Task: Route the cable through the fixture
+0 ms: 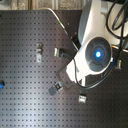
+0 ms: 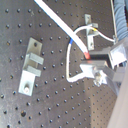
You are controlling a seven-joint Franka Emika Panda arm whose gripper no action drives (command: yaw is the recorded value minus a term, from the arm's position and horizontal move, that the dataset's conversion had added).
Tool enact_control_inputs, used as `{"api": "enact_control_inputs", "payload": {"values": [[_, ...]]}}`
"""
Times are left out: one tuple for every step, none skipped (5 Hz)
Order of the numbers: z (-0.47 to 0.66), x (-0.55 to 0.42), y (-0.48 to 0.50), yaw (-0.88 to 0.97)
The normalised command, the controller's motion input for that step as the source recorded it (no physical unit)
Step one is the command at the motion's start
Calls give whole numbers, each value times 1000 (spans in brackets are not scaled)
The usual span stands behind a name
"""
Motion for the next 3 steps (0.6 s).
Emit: {"api": "enact_control_inputs", "payload": {"values": [[478,-336,90,-477],[422,-126,141,-909],[341,-297,254,-668]]}}
